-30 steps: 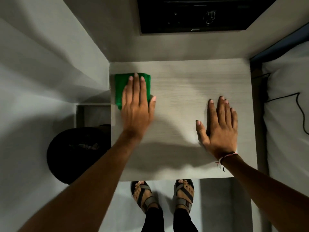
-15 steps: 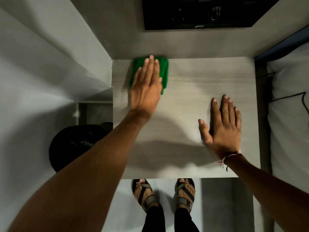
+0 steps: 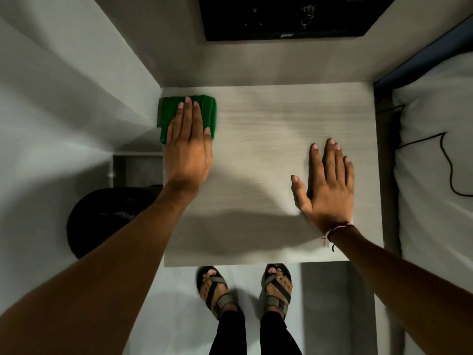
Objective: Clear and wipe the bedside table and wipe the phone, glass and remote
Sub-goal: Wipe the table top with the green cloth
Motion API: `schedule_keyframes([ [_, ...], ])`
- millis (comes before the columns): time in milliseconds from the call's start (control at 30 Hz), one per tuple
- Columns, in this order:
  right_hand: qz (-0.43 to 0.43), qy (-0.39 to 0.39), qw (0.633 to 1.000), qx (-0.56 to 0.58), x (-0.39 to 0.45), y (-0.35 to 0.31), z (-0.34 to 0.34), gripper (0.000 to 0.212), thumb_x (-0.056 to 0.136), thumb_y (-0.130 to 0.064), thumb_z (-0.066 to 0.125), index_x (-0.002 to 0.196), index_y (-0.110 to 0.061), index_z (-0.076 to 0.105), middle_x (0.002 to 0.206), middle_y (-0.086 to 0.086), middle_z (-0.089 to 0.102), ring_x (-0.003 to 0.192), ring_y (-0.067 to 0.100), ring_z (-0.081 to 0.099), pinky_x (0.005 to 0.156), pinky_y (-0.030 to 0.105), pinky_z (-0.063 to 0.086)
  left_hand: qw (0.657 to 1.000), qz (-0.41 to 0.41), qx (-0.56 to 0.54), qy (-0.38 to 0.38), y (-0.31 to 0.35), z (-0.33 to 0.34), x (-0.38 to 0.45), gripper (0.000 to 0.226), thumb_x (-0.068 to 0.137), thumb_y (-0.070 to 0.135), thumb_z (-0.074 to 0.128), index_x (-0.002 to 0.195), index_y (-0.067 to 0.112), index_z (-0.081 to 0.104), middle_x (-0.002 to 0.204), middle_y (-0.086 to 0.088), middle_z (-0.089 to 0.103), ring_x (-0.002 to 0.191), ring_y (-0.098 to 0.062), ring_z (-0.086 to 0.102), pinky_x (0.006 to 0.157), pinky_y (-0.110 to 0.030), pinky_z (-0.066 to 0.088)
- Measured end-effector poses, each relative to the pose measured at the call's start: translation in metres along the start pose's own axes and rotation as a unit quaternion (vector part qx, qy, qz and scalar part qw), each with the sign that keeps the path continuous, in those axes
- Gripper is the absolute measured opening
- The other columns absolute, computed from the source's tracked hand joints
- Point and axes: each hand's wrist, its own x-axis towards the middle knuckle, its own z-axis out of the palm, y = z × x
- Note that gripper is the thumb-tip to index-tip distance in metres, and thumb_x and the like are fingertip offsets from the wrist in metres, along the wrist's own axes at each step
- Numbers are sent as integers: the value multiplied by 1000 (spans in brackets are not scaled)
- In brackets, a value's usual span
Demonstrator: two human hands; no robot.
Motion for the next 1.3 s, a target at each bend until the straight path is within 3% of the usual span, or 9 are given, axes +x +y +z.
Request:
schedule_keyframes([
  [133, -2, 6, 1000, 3, -2, 0, 1, 77, 96, -62, 24, 159, -20, 10, 166, 14, 6, 155, 25, 2, 124, 48, 10, 999, 25, 14, 25, 1, 3, -50, 54, 108, 29, 26, 153, 1, 31, 161, -17, 31, 150, -29, 29, 121, -44, 30],
  [300, -4, 6, 1000, 5, -2, 2, 2, 76, 96, -62, 23, 159, -21, 10, 166, 14, 7, 155, 26, 4, 125, 46, 6, 999, 25, -10, 36, 11, 8, -127, 53, 107, 26, 34, 154, 1, 29, 162, -18, 28, 152, -29, 24, 123, -46, 26],
  [467, -4, 2, 1000, -1, -1, 0, 1, 76, 97, -61, 24, 159, -20, 10, 166, 15, 8, 154, 27, 5, 124, 46, 9, 999, 1, -32, -18, 18, 7, -186, 56, 106, 30, 28, 156, 2, 25, 164, -16, 21, 154, -28, 17, 126, -42, 17],
  [733, 10, -44, 999, 22, -3, -12, -15, 75, 98, -54, 28, 159, -14, 10, 165, 20, 4, 154, 32, 2, 124, 51, 7, 997, -28, -64, -12, 51, 3, -179, 56, 105, 27, 31, 153, -1, 30, 162, -19, 26, 152, -32, 21, 125, -46, 21],
  [867, 12, -84, 996, 32, -2, -11, -25, 75, 98, -55, 25, 159, -17, 5, 166, 18, -3, 154, 29, -3, 125, 48, 3, 996, 29, -84, -18, 95, 7, -160, 56, 103, 27, 35, 151, 0, 35, 160, -20, 32, 150, -31, 28, 122, -46, 28],
  [1033, -22, -121, 990, 69, -3, 2, -40, 65, 101, -48, 23, 159, -22, 11, 166, 14, -1, 154, 27, -1, 126, 44, 7, 991, 39, -129, 14, 114, 1, -149, 51, 99, 19, 47, 145, -3, 45, 153, -21, 41, 146, -32, 37, 120, -46, 33],
  [1133, -17, -107, 989, 99, -5, -1, -52, 54, 105, -40, 34, 154, -17, 32, 164, 16, 16, 152, 31, 15, 124, 42, 17, 991, 105, -84, 22, 86, -9, -147, 39, 102, 14, 47, 135, -5, 56, 147, -26, 47, 140, -38, 44, 115, -47, 40],
  [1200, -5, -85, 985, 153, -7, -12, -60, 44, 103, -34, 43, 139, -12, 54, 153, 17, 38, 141, 34, 35, 117, 42, 33, 992, 27, -123, 18, 66, -20, -137, 40, 100, 16, 50, 137, 0, 58, 146, -26, 50, 134, -40, 49, 113, -44, 37],
  [1300, 12, -90, 960, 264, -8, -34, -68, 37, 99, -35, 54, 126, -12, 63, 130, 10, 59, 120, 27, 54, 102, 33, 46, 969, -72, -236, 1, 44, -34, -124, 43, 94, 16, 60, 135, 2, 58, 130, -24, 57, 120, -38, 55, 105, -43, 43],
])
